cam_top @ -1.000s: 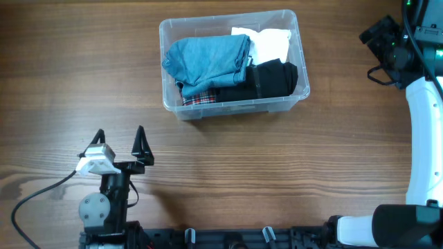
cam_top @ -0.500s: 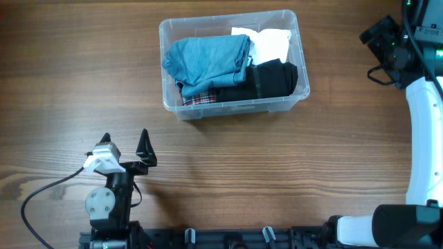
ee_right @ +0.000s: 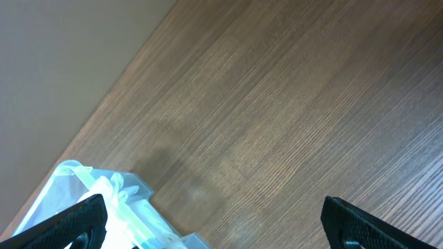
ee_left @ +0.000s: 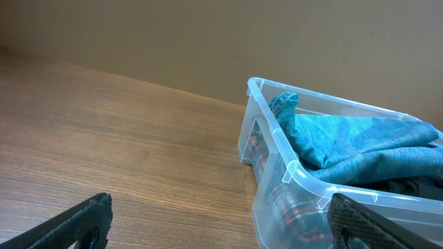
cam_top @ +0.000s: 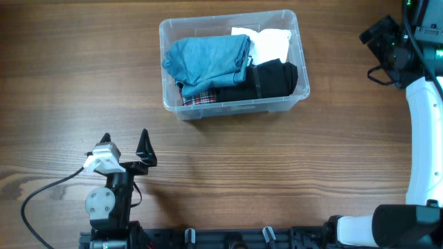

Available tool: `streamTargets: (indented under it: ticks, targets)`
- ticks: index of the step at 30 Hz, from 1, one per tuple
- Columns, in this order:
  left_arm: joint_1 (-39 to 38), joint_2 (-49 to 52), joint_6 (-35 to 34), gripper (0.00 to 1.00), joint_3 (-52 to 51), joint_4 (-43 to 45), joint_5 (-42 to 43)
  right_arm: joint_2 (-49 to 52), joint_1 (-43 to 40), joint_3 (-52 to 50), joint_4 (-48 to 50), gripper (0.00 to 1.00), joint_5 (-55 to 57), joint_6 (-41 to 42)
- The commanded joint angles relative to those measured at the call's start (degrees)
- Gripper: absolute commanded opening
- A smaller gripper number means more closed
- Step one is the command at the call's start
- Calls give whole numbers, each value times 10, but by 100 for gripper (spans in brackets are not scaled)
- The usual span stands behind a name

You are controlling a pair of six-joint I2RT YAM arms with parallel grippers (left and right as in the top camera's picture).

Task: Pack container

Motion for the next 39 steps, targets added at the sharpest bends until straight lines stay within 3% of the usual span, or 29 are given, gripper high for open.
streamTargets:
  ticks: [1,6,12,19,22,25,28,32,39]
  targets:
    - [5,-5,5,100,-5,2,5,1,3,-2,2,100,10,8]
    - [5,-5,5,100,-5,2,5,-26,12,-4,2,100,10,8]
    - [5,-5,5,100,-5,2,5,-160,58,-36,2,100,10,8]
    - [5,-5,5,100,-5,2,5,-389,127,-243,17,100,21,8]
    - [5,-5,5,100,-5,2,5,-511,127,-378,136,100,20,-24]
    - [5,-5,5,100,-5,2,5,-659,123,-553,337,100,-64,-179]
    - [5,-5,5,100,-5,2,5,-763,103,-685,468,100,-160,-291]
    - [5,-5,5,100,-5,2,5,-851,100,-794,525,100,-178,-341]
    - [5,-5,5,100,-5,2,5,-902,87,-903,586,100,-160,-339]
